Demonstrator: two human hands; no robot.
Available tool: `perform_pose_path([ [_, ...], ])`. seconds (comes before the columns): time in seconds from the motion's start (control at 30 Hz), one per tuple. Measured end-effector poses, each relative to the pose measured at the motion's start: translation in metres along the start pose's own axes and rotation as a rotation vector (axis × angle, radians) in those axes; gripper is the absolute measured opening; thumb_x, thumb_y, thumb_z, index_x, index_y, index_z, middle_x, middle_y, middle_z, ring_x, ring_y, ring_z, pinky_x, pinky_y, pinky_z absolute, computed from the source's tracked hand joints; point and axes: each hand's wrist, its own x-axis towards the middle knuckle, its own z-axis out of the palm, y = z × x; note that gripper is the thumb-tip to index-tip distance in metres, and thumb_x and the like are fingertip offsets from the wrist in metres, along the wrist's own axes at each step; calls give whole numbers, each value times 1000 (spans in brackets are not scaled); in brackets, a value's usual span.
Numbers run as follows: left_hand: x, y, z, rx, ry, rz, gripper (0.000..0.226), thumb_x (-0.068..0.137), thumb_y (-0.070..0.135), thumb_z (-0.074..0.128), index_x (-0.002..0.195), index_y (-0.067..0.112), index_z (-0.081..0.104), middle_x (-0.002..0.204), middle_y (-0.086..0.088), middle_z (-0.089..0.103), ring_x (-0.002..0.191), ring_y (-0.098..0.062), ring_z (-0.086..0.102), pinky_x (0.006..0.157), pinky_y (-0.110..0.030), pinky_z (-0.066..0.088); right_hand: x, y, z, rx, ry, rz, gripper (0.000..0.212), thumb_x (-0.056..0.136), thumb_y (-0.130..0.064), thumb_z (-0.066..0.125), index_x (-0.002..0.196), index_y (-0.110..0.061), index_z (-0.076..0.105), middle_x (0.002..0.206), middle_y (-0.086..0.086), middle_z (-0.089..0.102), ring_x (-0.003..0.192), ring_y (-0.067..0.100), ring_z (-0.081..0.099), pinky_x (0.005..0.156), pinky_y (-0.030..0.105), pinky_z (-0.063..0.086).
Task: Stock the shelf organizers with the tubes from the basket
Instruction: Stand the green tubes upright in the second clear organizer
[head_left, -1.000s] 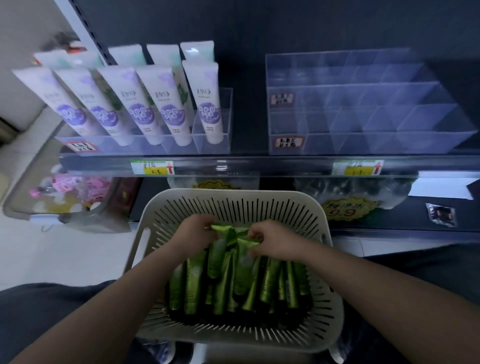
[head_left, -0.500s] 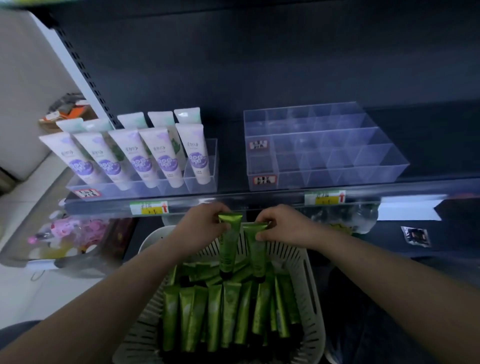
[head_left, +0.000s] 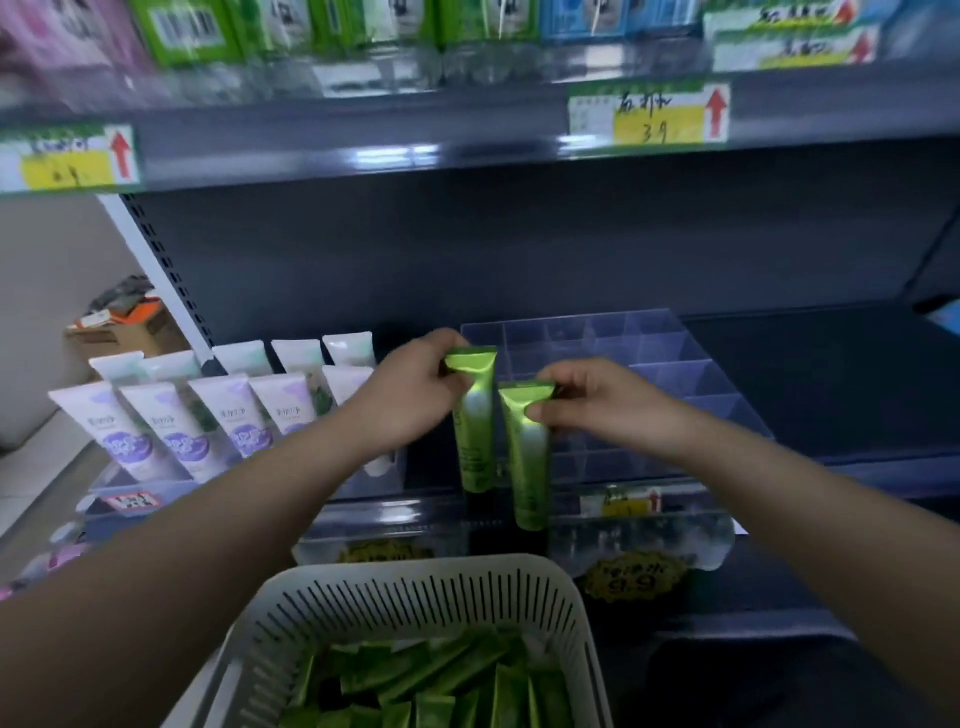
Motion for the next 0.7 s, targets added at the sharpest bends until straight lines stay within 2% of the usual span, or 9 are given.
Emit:
perform_pose_path([
  [0.1,31,5,-4,12,30,8,11,88,10,55,88,21,53,71,6,55,65,-11,51,59,-23,38,21,-4,-14,72,49,-18,4,88,-5,61,91,-7,62,78,6,60,63,2,57,58,12,47],
  [0.23,70,3,-10,22,93,9,11,86,9,54,90,18,53,77,1,56,75,-17,53,68,-27,39,53,-1,-31,157,104,-39,10,88,-5,59,97,-1,61,80,6,60,74,10,58,67,19,52],
  [0.37,103,-8,-13,63,131,3,10,87,8,54,93,16,53,86,-3,57,79,-18,52,62,-23,31,85,3,-45,191,141,-75,7,89,-3,57,96,-2,59,82,6,61,72,9,58,66,18,51],
  [0.43,117,-12,-14,93,139,12,11,86,6,53,91,16,53,87,-4,56,82,-18,51,64,-22,31,99,4,-51,197,160,-88,7,90,-3,55,96,-3,58,84,7,60,72,8,58,65,16,51],
  [0.57,149,-23,-11,74,160,13,13,87,4,51,88,16,53,85,-2,55,80,-17,50,61,-21,30,136,9,-59,203,199,-120,5,91,-2,53,92,-6,57,86,8,59,78,13,57,72,21,51],
  [0.7,175,-30,-8,78,199,46,11,87,4,49,90,12,57,87,-9,59,86,-24,57,64,-21,32,170,17,-64,211,251,-168,6,92,-4,53,95,-6,57,88,8,60,79,13,58,72,22,52],
])
